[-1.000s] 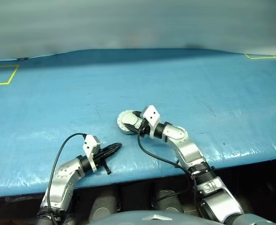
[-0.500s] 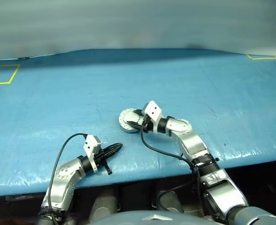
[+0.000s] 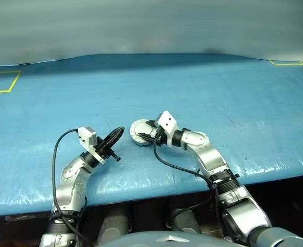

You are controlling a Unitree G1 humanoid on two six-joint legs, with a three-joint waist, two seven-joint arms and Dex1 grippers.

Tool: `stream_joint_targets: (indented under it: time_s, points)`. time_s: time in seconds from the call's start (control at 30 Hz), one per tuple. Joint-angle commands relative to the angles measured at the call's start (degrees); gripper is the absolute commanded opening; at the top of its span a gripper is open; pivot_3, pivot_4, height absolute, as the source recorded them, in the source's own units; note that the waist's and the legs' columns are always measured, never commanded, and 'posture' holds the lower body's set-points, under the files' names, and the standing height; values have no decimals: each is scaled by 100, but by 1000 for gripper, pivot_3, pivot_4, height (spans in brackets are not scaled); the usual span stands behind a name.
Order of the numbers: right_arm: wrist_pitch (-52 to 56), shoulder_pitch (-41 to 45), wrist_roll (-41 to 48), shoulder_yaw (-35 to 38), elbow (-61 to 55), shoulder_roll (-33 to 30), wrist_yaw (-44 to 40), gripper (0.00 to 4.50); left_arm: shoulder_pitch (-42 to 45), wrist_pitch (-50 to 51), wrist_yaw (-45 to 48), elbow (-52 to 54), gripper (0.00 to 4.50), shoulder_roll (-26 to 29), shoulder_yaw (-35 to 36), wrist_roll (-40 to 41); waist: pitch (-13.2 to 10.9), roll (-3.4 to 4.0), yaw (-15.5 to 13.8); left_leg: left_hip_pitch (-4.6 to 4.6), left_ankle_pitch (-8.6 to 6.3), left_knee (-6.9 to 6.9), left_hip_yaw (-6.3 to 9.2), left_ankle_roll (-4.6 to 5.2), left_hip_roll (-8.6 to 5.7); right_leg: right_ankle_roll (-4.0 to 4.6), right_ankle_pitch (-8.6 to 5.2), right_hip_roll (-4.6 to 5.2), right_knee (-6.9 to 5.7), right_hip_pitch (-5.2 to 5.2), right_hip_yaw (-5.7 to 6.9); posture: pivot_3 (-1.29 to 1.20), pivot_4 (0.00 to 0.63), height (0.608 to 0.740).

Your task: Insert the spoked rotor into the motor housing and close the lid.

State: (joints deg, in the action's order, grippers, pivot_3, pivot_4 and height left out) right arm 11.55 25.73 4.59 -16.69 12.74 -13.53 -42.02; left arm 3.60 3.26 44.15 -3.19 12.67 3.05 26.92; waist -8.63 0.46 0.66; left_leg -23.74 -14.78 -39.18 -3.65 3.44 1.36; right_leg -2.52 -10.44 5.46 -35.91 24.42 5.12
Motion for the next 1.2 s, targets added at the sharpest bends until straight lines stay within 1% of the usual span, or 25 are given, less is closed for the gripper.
stream_joint_targets:
  time_s: [0.03,0.17,0.23,0.47,0.6,0.7,0.77,0.87,0.93,1.0,1.1,1.2]
  points:
    - [126,-159,-135,-86,82,-7,53,2978,297,-15,47,-313,0,57,-313,-398,1,-3,0,-2,0,0,0,0,0,-1,0,0,0,-3,-1,0,150,740]
    - [131,-218,-135,-70,-5,0,130,2978,536,-76,58,-669,0,172,-609,-852,1,-4,5,-3,1,1,-2,-1,4,-1,0,-4,-3,-11,-1,0,150,740]
    - [139,-247,-111,-39,-54,0,167,2978,588,-77,6,-780,0,173,-638,-941,1,-4,1,-3,1,2,-2,-3,7,1,-1,-7,-4,-11,-1,0,150,740]
    - [230,-365,-42,59,-209,-4,281,2978,433,-63,-15,-940,0,328,-854,-1322,5,-8,-5,6,1,2,1,-4,7,2,-2,-2,0,2,1,0,150,740]
    - [423,-378,275,272,-298,135,262,2978,360,-88,-8,-925,0,336,-924,-1365,9,-11,-11,7,1,1,4,-5,7,3,-2,0,0,2,3,0,150,740]
    - [406,-418,422,280,-480,13,-45,2978,333,-93,-27,-903,0,303,-933,-1358,9,-12,-15,6,1,1,4,-5,6,4,-2,3,0,2,4,0,150,740]
    - [383,-487,539,364,-647,-14,-96,2978,315,-100,-27,-896,0,293,-941,-1357,10,-14,-25,5,0,1,5,-4,4,4,-2,5,1,2,5,0,150,740]
    - [404,-576,692,646,-895,65,123,2978,281,-97,4,-882,0,280,-957,-1337,10,-14,-27,2,-2,3,6,-4,5,6,-3,4,2,4,6,0,150,740]
    - [622,-640,991,848,-1131,107,124,2978,261,-107,0,-876,0,272,-960,-1338,10,-13,-40,-2,-2,2,7,-4,5,6,-4,4,1,7,7,0,150,740]
    - [983,-650,1392,1210,-1345,194,302,2978,241,-111,31,-869,0,270,-975,-1329,9,-14,-56,-3,-2,2,6,-3,4,5,-3,6,2,7,7,0,150,740]
    - [1773,-564,2099,1866,-1443,242,593,2978,235,-107,48,-866,0,259,-998,-1330,9,-14,-106,-3,-2,0,7,-4,4,4,-3,8,3,7,8,0,150,740]
    - [2851,-457,2809,2456,-1204,150,813,2978,269,-122,51,-899,0,228,-1029,-1348,9,-14,-159,-5,-2,0,8,-4,4,6,-3,10,4,7,10,0,150,740]
